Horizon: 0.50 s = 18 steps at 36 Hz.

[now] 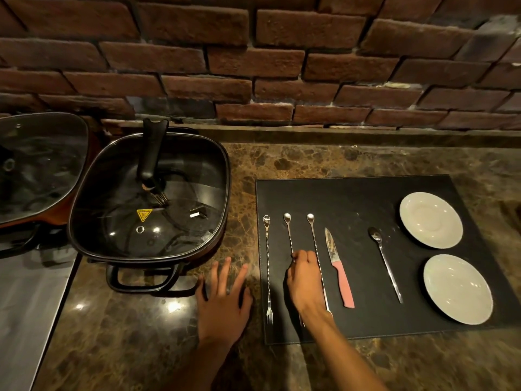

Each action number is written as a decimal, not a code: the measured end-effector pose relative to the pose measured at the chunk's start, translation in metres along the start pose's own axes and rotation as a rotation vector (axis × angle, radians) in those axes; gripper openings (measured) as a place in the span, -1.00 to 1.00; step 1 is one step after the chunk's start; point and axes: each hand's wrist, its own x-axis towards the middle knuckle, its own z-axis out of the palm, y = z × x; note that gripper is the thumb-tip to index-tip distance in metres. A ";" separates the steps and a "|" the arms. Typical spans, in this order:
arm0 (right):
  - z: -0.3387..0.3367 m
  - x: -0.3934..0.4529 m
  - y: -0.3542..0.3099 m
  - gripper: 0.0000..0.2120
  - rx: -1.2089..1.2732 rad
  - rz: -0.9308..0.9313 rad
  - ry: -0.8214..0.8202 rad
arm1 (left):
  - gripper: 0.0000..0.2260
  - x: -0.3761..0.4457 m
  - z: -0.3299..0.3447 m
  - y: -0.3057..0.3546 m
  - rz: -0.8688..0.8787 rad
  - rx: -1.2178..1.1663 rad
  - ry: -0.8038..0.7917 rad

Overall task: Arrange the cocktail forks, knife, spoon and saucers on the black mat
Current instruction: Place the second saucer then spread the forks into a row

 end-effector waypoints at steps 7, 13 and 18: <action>-0.014 0.009 0.009 -0.80 0.035 0.047 0.055 | -0.46 0.001 0.003 -0.001 0.001 -0.008 0.002; -0.052 0.015 0.054 -0.77 -0.121 0.156 0.136 | -0.44 0.001 0.002 -0.001 -0.006 -0.008 0.003; -0.062 0.008 0.067 -0.70 -0.217 0.185 0.066 | -0.46 0.002 -0.002 0.001 0.000 0.015 -0.018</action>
